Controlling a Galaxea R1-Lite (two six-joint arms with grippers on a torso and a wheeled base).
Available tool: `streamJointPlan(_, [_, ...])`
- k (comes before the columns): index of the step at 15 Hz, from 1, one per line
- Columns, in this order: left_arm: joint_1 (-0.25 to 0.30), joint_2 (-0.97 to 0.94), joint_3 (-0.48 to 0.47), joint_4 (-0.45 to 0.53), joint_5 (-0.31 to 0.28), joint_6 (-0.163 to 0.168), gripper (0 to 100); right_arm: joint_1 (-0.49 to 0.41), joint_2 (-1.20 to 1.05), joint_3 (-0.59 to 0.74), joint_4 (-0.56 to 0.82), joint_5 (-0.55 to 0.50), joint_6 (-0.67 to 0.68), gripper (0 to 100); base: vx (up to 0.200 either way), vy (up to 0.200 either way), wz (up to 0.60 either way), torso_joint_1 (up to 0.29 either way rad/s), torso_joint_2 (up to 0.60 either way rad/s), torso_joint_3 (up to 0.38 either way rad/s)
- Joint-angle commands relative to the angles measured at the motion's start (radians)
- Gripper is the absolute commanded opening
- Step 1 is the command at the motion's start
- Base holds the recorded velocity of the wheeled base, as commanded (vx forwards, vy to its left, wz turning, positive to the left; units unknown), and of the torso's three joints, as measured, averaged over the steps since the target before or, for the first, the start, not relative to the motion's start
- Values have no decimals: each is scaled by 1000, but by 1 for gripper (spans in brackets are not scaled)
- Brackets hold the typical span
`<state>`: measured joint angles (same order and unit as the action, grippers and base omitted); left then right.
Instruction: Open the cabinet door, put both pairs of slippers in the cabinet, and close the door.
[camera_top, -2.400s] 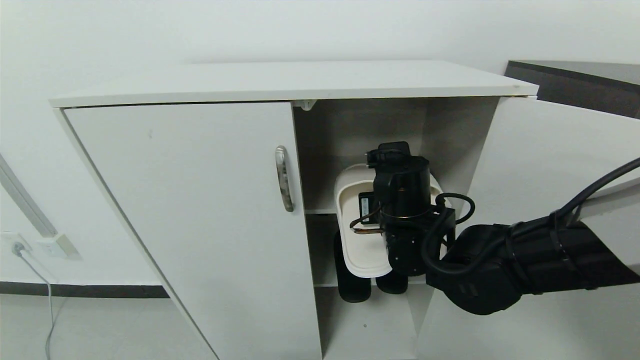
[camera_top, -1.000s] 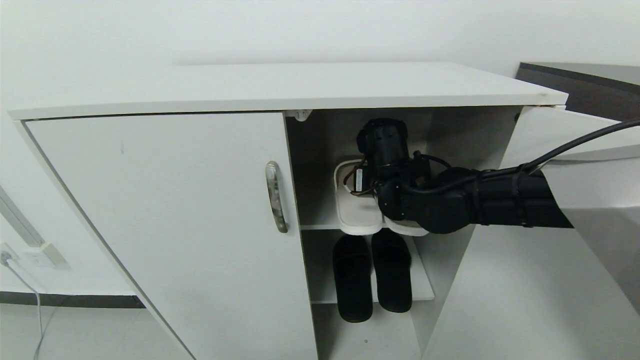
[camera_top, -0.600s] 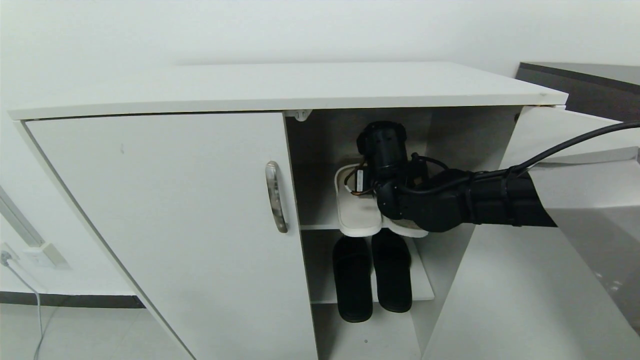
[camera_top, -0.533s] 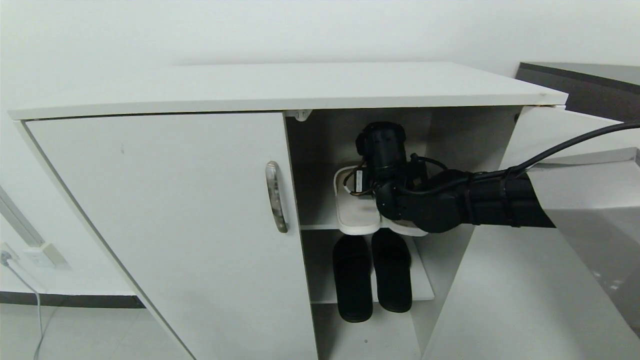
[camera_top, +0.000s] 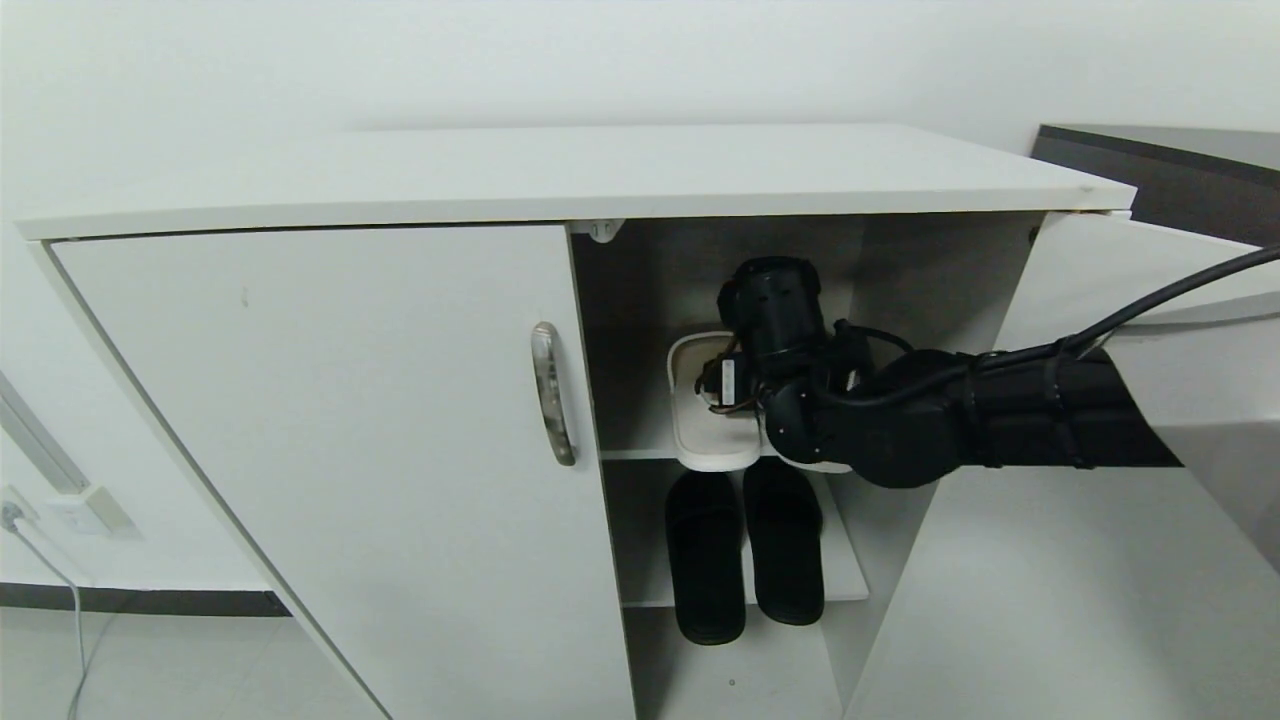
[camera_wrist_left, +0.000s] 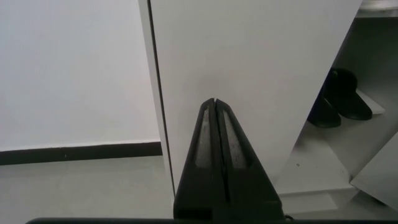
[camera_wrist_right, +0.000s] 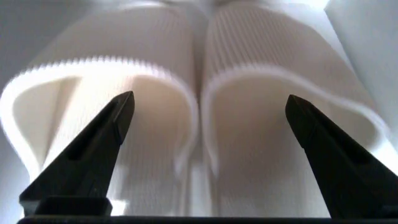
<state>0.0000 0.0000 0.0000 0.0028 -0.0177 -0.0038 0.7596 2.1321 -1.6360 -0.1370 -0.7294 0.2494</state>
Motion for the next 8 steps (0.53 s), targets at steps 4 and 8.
streamJointPlan(4, [0,2,0,0,-1,-1,0,80,-216,252,-42,1,5,100,0,0,0,0,0,0])
streamJointPlan(8, [0,0,0,0,-1,-1,0,121,-290,452,-167,11,33,100,0,0,0,0,0,0])
